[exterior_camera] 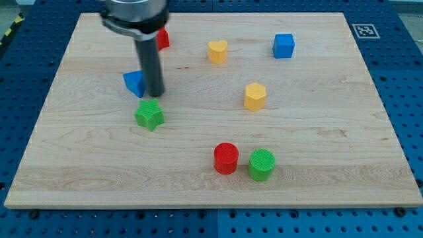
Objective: Push green star to the red circle
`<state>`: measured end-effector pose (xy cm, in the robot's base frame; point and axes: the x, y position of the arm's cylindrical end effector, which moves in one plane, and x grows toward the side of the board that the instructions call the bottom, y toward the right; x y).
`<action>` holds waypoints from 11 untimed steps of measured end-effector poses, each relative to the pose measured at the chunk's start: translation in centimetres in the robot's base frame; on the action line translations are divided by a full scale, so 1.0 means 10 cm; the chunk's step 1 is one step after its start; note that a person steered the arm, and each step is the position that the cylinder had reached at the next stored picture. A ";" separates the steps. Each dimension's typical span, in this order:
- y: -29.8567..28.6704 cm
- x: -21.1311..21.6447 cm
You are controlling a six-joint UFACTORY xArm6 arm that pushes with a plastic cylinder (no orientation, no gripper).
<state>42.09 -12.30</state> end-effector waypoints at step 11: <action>0.32 0.87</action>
